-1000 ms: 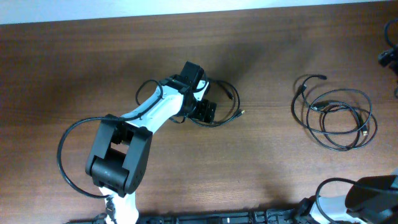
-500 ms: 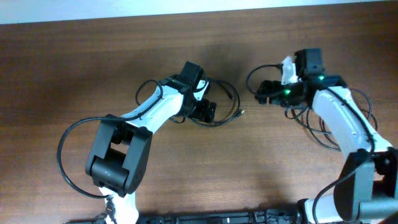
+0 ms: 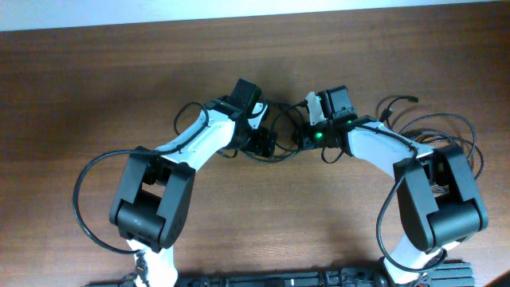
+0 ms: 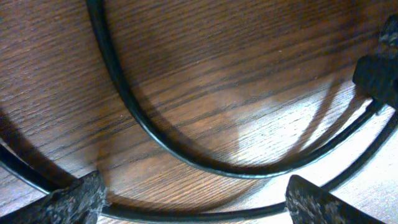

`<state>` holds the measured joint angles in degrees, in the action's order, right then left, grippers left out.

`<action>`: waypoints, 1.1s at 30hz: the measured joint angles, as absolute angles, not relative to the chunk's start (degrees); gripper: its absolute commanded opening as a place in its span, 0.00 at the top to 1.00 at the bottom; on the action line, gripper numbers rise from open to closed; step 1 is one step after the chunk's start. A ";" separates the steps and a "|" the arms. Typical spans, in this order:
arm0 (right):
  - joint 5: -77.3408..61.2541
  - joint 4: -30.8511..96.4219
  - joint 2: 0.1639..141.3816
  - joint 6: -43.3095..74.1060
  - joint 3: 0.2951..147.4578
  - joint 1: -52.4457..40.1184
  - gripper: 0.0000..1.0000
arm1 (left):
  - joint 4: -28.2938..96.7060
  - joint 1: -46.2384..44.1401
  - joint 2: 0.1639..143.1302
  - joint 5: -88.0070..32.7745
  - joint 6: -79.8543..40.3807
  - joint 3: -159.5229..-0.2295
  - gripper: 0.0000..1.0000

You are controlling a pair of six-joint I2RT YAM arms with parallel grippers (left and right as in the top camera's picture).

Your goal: Untangle cables

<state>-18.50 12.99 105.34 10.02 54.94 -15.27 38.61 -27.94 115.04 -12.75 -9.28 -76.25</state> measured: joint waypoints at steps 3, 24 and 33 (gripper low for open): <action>-18.57 13.30 105.49 10.17 54.94 -15.27 0.72 | 38.61 -27.94 115.04 -12.75 -9.28 -76.25 0.06; -19.92 17.15 105.69 12.56 55.13 -15.27 0.96 | 39.83 -27.99 115.04 -12.43 -9.43 -76.29 0.16; -12.64 42.28 85.34 13.04 71.92 3.27 0.96 | 44.31 -28.08 114.67 2.85 -19.35 -75.33 0.14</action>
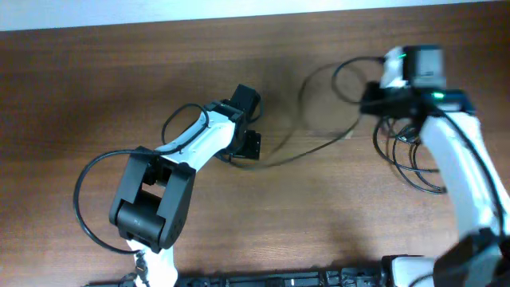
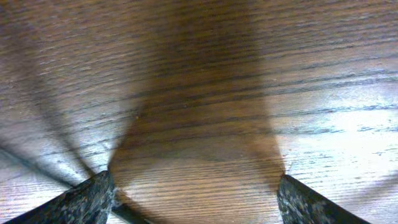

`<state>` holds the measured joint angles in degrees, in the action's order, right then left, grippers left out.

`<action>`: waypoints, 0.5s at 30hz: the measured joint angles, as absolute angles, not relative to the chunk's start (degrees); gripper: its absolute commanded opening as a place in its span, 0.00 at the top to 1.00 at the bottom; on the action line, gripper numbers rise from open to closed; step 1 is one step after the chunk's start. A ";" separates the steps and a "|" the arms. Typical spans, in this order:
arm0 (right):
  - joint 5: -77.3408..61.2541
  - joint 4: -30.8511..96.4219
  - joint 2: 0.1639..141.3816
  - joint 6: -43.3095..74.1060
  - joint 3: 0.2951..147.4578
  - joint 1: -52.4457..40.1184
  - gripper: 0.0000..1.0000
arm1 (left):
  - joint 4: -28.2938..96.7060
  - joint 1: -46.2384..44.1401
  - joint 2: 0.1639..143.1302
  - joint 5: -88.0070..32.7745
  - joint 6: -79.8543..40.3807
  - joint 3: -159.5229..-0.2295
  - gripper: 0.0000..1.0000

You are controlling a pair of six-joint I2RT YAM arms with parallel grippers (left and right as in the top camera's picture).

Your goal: Untangle cables

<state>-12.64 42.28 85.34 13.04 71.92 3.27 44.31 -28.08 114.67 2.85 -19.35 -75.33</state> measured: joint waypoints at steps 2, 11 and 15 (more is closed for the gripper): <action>-12.14 42.50 82.32 11.38 72.99 6.79 0.96 | 44.27 -28.03 114.04 3.40 -19.55 -74.87 0.14; -10.37 44.23 73.71 11.62 74.17 33.54 0.96 | 44.36 -26.81 113.08 3.70 -19.57 -74.83 0.09; -6.42 46.11 75.20 14.87 74.22 35.75 0.96 | 44.36 -26.81 113.03 3.70 -19.57 -74.83 0.08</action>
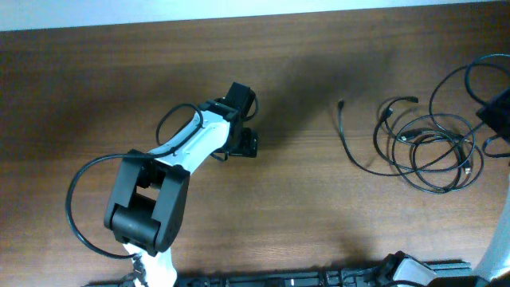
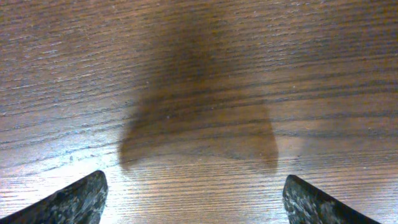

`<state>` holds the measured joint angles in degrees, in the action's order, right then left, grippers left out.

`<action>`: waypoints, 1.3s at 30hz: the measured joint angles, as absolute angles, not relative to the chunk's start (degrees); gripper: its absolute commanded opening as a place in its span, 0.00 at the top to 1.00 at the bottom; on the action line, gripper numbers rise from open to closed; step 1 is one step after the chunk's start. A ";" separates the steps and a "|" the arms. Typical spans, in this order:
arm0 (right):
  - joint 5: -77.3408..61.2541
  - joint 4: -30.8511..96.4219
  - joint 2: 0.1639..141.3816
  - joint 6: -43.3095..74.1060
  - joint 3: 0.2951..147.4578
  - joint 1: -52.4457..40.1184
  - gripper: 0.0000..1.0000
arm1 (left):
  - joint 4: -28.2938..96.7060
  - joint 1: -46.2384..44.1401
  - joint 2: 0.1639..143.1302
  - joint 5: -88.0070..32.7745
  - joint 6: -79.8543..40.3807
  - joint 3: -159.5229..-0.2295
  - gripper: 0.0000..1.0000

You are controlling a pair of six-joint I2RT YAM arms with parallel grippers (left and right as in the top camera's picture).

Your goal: Untangle cables

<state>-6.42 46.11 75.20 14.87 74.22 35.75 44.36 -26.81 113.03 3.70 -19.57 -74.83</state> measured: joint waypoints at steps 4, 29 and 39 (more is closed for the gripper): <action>-4.89 46.78 76.64 16.27 74.22 35.77 0.81 | 44.38 -26.81 113.03 3.70 -19.57 -74.83 0.05; -10.24 55.51 106.89 10.33 74.94 -10.09 0.40 | 48.66 -15.31 112.92 6.00 -24.91 -74.61 0.01; -7.49 47.18 107.09 10.76 66.65 -13.98 0.40 | 43.48 -15.46 111.33 1.34 -21.32 -70.32 0.01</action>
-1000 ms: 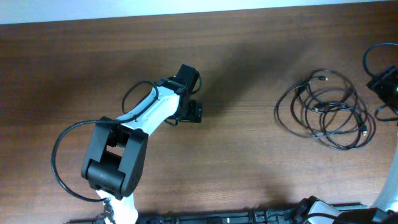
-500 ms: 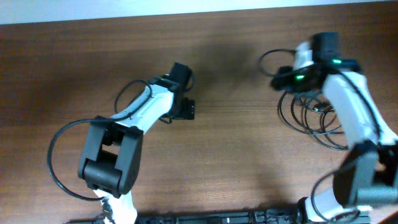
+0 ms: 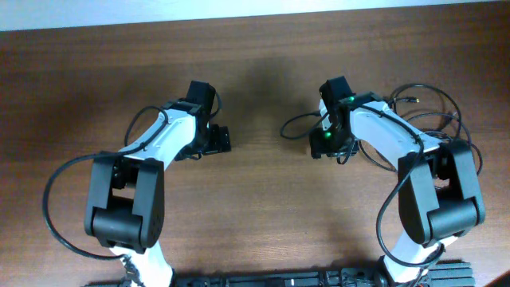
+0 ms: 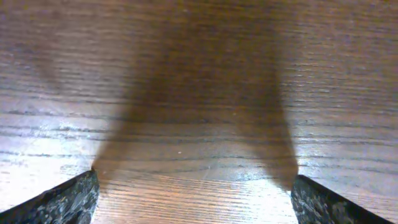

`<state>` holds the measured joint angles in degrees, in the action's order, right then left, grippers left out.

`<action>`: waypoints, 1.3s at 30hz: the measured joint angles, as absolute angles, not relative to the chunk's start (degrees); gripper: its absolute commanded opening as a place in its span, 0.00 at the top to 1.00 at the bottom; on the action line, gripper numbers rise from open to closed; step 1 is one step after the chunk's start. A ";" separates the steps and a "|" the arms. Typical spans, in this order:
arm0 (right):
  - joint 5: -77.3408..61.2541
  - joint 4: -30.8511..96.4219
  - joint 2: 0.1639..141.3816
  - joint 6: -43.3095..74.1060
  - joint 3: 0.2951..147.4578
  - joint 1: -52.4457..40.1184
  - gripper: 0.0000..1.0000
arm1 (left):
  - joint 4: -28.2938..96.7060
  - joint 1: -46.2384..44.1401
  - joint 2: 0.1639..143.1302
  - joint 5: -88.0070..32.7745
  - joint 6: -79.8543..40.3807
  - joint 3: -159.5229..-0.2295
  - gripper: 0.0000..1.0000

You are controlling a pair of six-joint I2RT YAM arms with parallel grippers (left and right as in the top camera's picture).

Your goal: Untangle cables

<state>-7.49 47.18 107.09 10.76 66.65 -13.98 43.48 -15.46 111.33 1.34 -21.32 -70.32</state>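
Note:
The black cables (image 3: 422,127) lie in a loose tangle at the right of the table. One strand (image 3: 293,123) curls out leftward past my right gripper (image 3: 323,143). That gripper is low over this strand, and the overhead view does not show how its jaws stand. My left gripper (image 3: 217,139) is left of centre, well away from the cables. In the left wrist view it (image 4: 196,202) is open, with both dark fingertips (image 4: 65,199) wide apart over bare wood and nothing between them.
The brown wooden table (image 3: 255,207) fills the view, with a pale strip along its far edge (image 3: 239,12). Each arm's own black cable loops beside its base, at the left (image 3: 56,207) and the right (image 3: 386,215).
My right arm was at the far right edge and is now at the cables' left side. A strand end now lies further left. My left gripper has moved left, still open over bare wood.
Both grippers were together at mid-table among black cable loops. Then my right gripper was at the back right with a cable stretched from near the left one. After that the cables lay piled at the right. Now my right gripper is back beside them.

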 measured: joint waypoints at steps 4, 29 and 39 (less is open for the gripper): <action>-7.33 45.39 106.56 12.10 64.03 -14.00 0.40 | 41.74 -17.58 111.11 1.02 -17.93 -69.97 0.01; 1.41 36.10 102.15 16.69 56.38 -14.26 0.01 | 39.27 -20.32 110.67 1.08 -17.30 -68.97 0.01; 1.83 35.24 101.82 16.69 55.64 -14.35 0.02 | 39.29 -20.29 110.65 1.06 -17.30 -68.93 0.01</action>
<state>1.83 35.24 101.82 16.69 55.64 -14.35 39.29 -20.29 110.65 1.06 -17.30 -68.93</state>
